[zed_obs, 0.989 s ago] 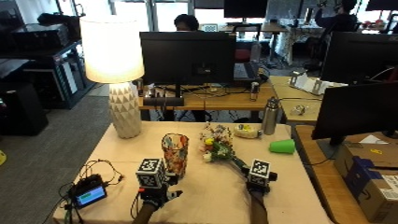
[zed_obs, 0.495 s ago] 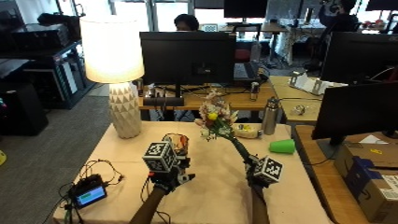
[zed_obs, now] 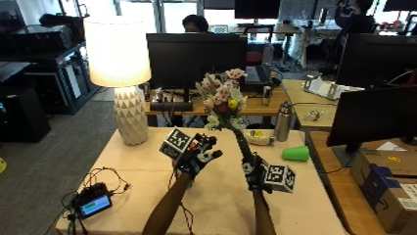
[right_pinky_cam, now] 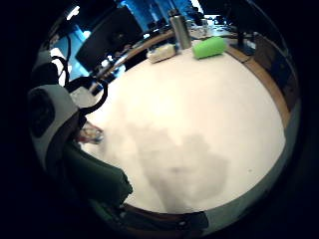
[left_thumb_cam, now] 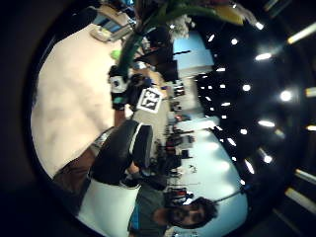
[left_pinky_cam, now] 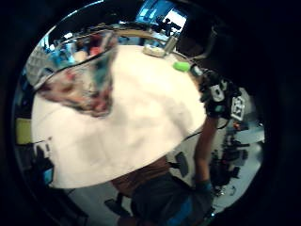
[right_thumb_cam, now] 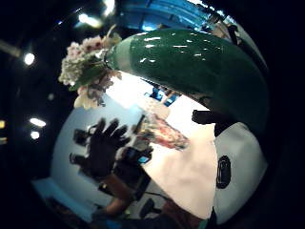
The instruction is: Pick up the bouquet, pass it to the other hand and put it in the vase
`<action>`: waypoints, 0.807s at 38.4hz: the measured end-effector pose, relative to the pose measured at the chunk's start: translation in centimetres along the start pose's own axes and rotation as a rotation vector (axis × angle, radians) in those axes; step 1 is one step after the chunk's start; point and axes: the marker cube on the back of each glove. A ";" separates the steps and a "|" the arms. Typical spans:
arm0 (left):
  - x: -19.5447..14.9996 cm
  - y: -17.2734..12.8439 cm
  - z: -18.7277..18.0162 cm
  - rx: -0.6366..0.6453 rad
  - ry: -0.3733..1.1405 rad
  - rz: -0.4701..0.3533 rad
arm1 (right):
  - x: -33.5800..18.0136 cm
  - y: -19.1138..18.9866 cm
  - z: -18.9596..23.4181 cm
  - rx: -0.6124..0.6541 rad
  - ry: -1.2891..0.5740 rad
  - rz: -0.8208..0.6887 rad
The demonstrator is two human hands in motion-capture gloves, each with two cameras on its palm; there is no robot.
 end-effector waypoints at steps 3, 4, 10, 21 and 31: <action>0.7 -1.7 -0.2 -0.001 0.196 0.030 | -1.3 0.5 0.7 -0.037 -0.131 -0.021; 0.9 -2.1 -0.2 0.000 0.256 0.038 | -1.4 0.5 1.1 -0.045 -0.168 -0.030; 1.5 -5.1 -0.6 -0.023 0.545 0.022 | -2.9 0.9 2.4 -0.078 -0.339 -0.083; 4.2 -7.6 0.6 -0.190 0.635 0.002 | -6.4 3.2 3.7 -0.139 -0.486 -0.072; 3.2 -9.4 2.4 -0.311 0.604 -0.009 | -7.1 3.6 5.6 -0.128 -0.564 -0.149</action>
